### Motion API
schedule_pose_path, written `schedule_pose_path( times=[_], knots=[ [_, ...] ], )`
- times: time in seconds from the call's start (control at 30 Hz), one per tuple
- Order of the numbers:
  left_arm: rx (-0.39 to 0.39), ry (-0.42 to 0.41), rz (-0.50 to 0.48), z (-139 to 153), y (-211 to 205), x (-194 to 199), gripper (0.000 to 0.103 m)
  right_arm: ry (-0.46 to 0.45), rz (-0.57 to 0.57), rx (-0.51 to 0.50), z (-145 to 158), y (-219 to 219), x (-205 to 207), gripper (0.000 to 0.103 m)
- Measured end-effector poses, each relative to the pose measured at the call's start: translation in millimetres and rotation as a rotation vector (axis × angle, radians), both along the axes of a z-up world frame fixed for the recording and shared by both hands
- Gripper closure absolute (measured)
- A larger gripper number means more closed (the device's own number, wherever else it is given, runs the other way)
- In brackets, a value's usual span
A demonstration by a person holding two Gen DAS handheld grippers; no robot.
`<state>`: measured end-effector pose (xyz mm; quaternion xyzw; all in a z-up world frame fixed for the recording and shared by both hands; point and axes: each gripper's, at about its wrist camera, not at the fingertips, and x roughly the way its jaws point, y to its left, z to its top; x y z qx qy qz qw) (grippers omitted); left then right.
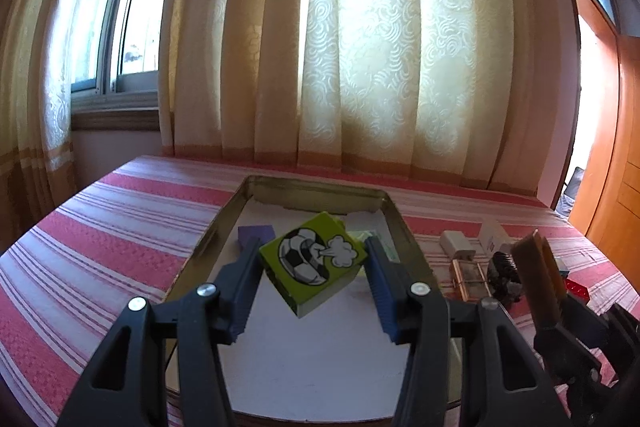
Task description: Organize rigid objects
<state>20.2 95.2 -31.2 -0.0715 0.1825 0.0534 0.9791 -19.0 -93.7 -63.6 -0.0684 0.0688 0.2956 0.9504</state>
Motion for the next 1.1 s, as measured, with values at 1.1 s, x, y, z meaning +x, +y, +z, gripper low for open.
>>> schedule_pose_path(
  times=[1.1],
  knots=[
    [0.112, 0.315, -0.031, -4, 36, 71, 0.052, 0.25, 0.068, -0.163, 27, 89, 118, 0.075]
  ],
)
